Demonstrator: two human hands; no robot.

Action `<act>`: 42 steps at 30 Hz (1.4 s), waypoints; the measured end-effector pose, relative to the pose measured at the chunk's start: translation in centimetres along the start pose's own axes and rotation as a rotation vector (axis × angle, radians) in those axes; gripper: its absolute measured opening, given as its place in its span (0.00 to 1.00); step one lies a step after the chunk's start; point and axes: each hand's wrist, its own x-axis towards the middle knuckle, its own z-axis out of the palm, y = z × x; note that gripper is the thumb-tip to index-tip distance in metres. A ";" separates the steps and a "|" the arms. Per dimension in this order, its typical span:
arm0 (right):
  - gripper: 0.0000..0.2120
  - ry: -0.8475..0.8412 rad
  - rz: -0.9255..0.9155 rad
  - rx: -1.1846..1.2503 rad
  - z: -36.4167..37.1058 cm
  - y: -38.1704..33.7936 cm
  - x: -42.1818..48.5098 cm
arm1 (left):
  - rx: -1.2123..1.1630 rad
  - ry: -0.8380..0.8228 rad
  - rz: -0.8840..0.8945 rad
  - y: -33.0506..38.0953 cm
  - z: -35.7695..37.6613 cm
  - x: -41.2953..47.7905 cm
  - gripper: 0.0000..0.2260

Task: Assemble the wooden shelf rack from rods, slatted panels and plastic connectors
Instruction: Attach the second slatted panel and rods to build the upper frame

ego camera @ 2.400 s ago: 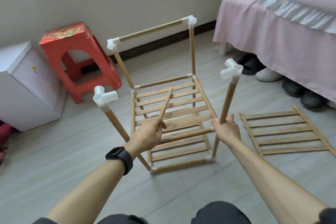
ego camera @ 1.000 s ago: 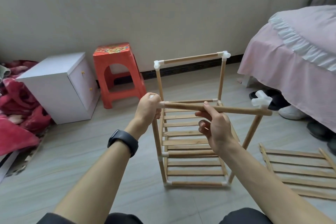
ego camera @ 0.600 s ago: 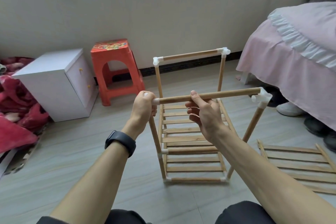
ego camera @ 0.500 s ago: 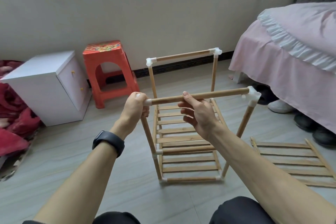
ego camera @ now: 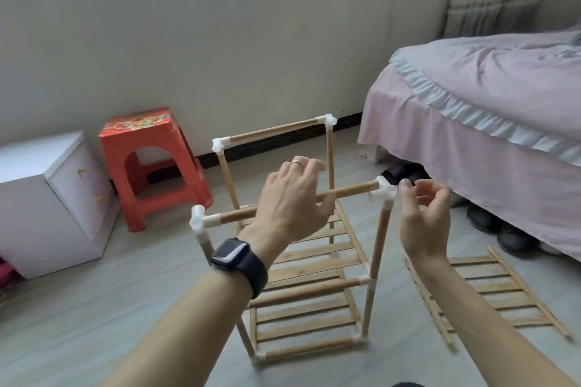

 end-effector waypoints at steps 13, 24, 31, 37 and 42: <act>0.24 -0.479 0.083 -0.050 1.5 3.3 3.1 | 0.204 -0.132 0.153 3.6 6.4 3.8 0.31; 0.29 -0.467 -0.022 0.006 2.0 3.3 3.2 | 0.335 -0.059 0.158 4.3 6.6 2.9 0.21; 0.27 -0.495 0.002 0.021 2.0 3.4 3.1 | 0.324 -0.093 0.172 4.4 6.4 3.0 0.14; 0.24 -0.471 0.041 0.001 2.0 3.7 3.1 | 0.343 -0.141 0.096 4.5 6.6 3.2 0.04; 0.27 -0.459 0.040 -0.033 2.0 4.5 3.1 | 0.330 -0.143 0.061 4.8 6.9 3.1 0.03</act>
